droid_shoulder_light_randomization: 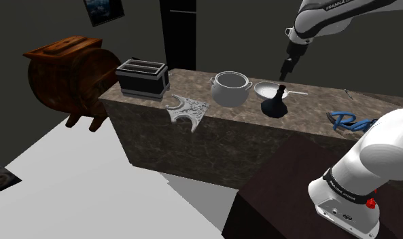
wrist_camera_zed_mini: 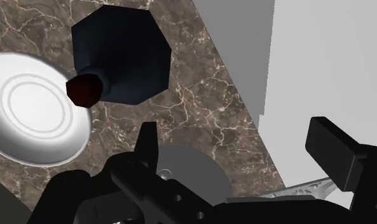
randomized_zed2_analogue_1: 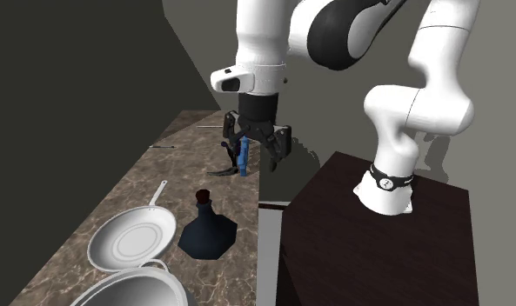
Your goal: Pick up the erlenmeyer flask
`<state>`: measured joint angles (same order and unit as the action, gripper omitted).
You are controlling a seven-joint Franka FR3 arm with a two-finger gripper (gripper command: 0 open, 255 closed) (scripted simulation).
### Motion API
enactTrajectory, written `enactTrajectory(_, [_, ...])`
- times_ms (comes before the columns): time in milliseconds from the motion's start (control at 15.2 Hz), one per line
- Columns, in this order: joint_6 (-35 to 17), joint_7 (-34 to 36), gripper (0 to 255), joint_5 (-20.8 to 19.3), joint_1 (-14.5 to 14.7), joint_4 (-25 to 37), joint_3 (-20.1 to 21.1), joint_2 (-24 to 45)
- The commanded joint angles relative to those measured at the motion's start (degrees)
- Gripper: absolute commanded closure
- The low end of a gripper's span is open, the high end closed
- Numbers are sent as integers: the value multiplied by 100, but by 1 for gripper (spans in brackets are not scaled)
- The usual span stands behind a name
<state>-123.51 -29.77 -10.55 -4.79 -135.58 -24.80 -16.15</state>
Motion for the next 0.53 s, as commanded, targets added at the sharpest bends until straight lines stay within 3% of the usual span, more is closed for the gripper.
enactTrajectory(0, [-233, -317, 0, 189, 5, 185, -220, 437])
enactTrajectory(462, [-821, -1620, 0, 1358, -140, 999, -688, 2116])
